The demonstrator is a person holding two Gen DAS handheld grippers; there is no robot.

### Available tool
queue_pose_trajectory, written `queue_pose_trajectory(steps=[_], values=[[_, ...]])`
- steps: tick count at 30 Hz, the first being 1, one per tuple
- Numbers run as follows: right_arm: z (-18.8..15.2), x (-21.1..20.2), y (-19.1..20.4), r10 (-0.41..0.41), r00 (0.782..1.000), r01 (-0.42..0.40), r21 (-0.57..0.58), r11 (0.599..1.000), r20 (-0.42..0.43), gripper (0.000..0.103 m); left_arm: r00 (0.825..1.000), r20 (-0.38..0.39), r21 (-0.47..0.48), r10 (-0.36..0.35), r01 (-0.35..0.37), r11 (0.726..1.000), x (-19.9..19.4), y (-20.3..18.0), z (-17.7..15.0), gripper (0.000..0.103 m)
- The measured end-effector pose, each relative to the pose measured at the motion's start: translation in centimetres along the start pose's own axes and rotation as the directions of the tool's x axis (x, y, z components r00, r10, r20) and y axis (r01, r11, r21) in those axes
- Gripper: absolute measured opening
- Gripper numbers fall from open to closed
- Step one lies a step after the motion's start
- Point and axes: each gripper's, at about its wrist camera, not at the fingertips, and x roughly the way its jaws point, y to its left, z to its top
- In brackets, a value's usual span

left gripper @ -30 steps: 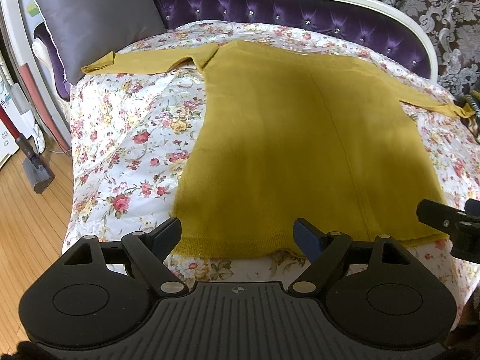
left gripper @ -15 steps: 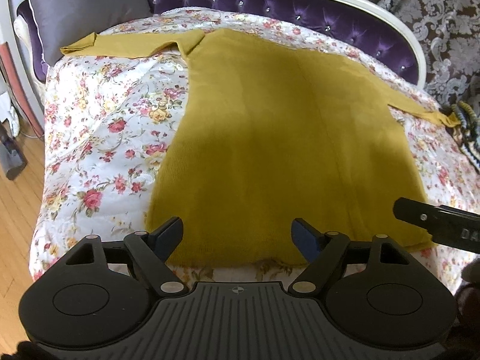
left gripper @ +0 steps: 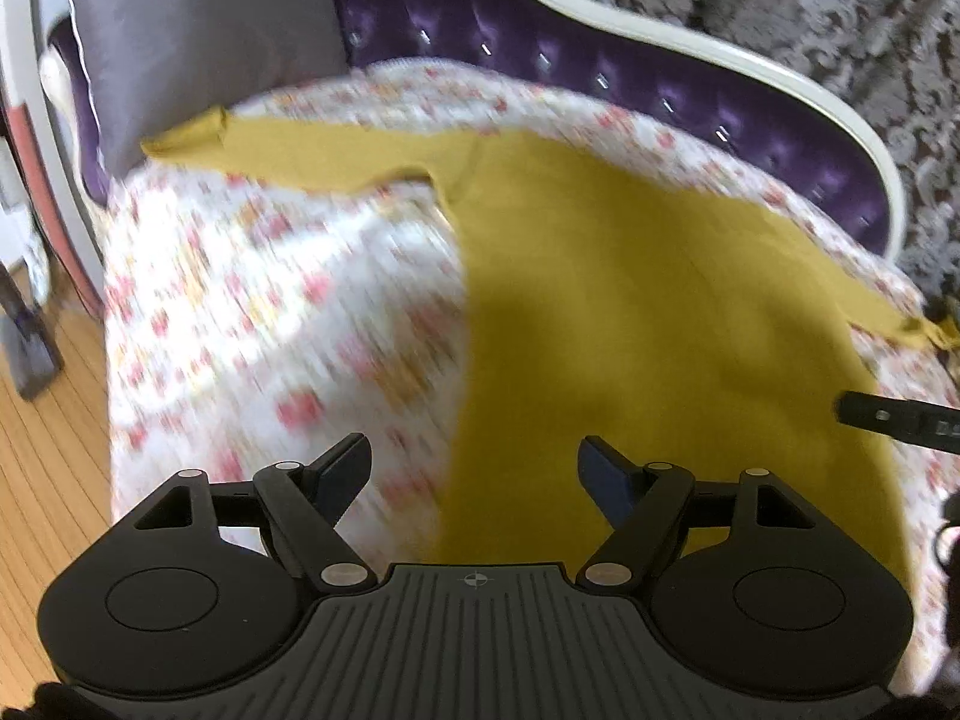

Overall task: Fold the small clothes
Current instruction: 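Grasp the sweater side edge near one sleeve with the left gripper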

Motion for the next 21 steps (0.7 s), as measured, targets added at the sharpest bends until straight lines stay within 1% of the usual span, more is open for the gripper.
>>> queue_pose_trajectory(steps=[4,7,12,18,20,21], values=[[2.2,2.3,-0.4,-0.002,1.0,0.002,0.003,1.0,0.028,0.102,0.994,0.064,0.031,0.092,-0.094,0.995,1.8,2.0,3.2,0.07],[3.3,4.0,-0.5,0.0,0.999,0.0,0.011,1.0,0.033,0.102,0.986,0.094,0.009,0.139,-0.141,0.99,3.6,4.3,5.9,0.07],[4.4,6.4,0.1,0.002,1.0,-0.002,0.003,1.0,0.027,0.102,0.974,0.119,-0.046,0.193,-0.189,0.981,7.3,8.2,9.9,0.07],[5.5,7.8,1.4,0.02,0.999,-0.019,-0.018,1.0,0.026,0.102,0.968,0.126,-0.115,0.218,-0.204,0.972,11.5,12.6,13.6,0.07],[5.7,8.3,1.7,0.028,0.999,-0.027,-0.023,0.999,0.022,0.102,0.959,0.14,-0.138,0.247,-0.228,0.964,12.7,13.9,14.6,0.07],[5.9,8.5,1.7,0.033,0.999,-0.032,-0.023,0.999,0.02,0.102,0.952,0.15,-0.141,0.268,-0.247,0.959,13.1,14.4,14.9,0.07]])
